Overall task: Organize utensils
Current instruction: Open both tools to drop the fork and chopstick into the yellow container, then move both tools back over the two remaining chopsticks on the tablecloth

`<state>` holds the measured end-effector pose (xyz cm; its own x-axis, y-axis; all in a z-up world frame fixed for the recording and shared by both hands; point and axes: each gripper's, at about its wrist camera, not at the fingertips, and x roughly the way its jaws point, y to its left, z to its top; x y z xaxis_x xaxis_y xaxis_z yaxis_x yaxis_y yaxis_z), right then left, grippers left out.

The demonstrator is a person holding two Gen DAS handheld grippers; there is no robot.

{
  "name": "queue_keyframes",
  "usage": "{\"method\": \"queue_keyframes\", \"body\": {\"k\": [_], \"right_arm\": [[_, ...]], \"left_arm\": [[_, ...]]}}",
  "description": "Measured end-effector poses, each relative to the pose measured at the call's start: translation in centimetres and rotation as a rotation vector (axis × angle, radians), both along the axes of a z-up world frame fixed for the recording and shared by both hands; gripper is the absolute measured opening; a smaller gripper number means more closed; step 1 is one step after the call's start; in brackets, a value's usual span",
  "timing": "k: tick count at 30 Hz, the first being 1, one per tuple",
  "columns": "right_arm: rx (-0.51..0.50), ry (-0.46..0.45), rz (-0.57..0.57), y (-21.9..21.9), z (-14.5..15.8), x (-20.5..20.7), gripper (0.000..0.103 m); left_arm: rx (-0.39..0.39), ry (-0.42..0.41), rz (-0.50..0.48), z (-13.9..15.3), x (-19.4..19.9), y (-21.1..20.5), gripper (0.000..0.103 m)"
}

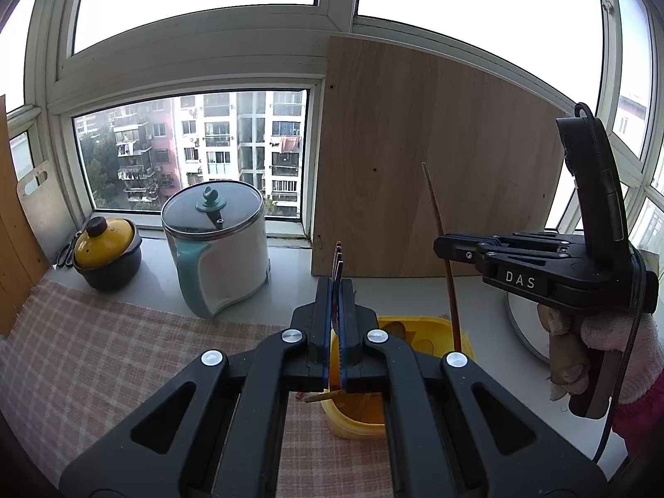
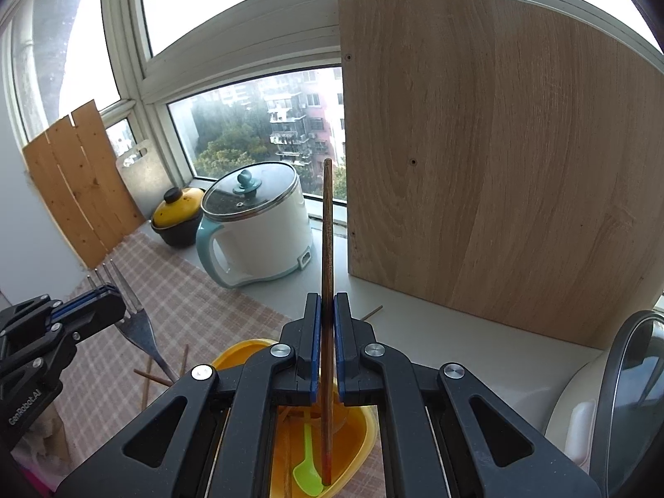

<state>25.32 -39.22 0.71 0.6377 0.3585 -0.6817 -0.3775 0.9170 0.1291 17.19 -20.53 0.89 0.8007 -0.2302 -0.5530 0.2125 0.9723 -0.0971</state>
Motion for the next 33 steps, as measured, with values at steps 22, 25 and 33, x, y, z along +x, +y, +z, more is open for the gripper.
{"method": "queue_keyframes", "body": {"k": [22, 25, 33], "right_arm": [[0.004, 0.084, 0.017, -0.7, -3.2, -1.9, 0.004], [-0.004, 0.088, 0.015, -0.5, -3.3, -2.1, 0.005], [0.003, 0.066, -0.035, -1.3, -2.8, -3.0, 0.051]], "left_arm": [[-0.019, 0.108, -0.056, -3.3, 0.2, -1.4, 0.002], [-0.023, 0.117, -0.067, -3.3, 0.0, -1.4, 0.006], [-0.03, 0.084, -0.079, -2.2, -1.3, -1.1, 0.034]]}}
